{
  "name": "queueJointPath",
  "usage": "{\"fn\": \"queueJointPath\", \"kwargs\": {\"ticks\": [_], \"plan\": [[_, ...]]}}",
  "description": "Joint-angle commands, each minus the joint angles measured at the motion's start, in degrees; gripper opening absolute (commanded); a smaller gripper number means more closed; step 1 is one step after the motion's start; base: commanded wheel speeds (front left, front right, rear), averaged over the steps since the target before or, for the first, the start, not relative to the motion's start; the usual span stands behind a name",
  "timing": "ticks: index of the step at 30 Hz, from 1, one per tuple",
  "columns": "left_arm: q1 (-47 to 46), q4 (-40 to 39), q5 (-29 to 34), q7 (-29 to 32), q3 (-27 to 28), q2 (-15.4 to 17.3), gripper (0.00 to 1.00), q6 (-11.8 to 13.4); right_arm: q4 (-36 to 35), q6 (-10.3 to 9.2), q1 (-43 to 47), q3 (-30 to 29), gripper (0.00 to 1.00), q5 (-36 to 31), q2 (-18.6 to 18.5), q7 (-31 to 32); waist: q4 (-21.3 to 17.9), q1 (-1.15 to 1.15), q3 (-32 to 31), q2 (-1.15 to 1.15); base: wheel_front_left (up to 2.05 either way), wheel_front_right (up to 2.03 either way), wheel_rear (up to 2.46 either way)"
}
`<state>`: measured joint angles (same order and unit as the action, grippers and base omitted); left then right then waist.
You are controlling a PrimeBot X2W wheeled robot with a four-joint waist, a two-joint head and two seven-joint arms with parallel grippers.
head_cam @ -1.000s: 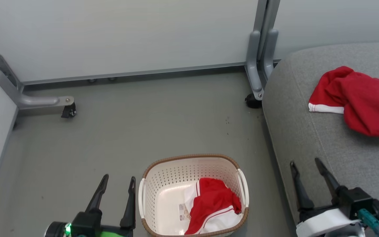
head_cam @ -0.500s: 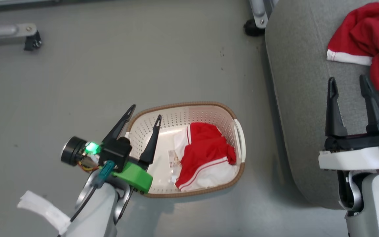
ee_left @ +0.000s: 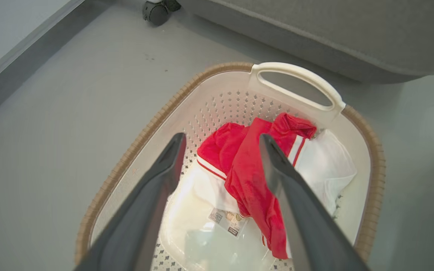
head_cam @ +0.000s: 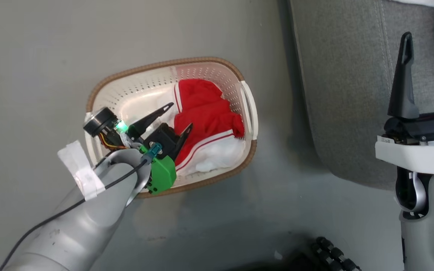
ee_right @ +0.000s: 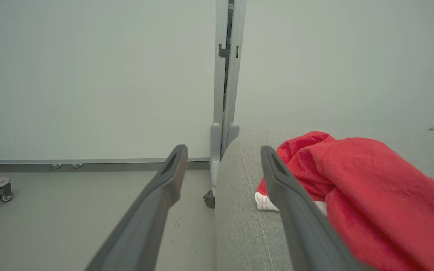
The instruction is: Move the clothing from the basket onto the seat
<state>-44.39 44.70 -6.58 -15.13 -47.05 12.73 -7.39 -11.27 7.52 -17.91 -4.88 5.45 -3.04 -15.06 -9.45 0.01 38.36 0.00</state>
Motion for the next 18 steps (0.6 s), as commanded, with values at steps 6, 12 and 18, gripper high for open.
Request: {"fn": "queueJointPath", "kwargs": {"ticks": [6,12,18], "plan": [[-10.6,10.0,-1.3,0.6,-11.9,-0.2,1.00,-0.1,-2.9,-0.07,-2.0,-0.7,1.00,1.4,0.2,-0.2,-7.3,-0.01,14.3,0.00,0.00,0.00,0.00],[-18.6,17.0,-3.8,2.1,-21.6,-1.5,1.00,-0.1,-5.4,-0.07,-4.2,-1.5,1.00,2.7,0.1,-0.2,-7.4,-0.01,19.0,0.00,0.00,0.00,0.00],[-21.5,20.2,-6.6,3.5,-25.4,-1.8,1.00,-0.1,-6.8,-0.07,-4.2,-1.2,1.00,2.3,0.2,-0.2,-7.2,-0.01,20.9,0.00,0.00,0.00,0.00]]}}
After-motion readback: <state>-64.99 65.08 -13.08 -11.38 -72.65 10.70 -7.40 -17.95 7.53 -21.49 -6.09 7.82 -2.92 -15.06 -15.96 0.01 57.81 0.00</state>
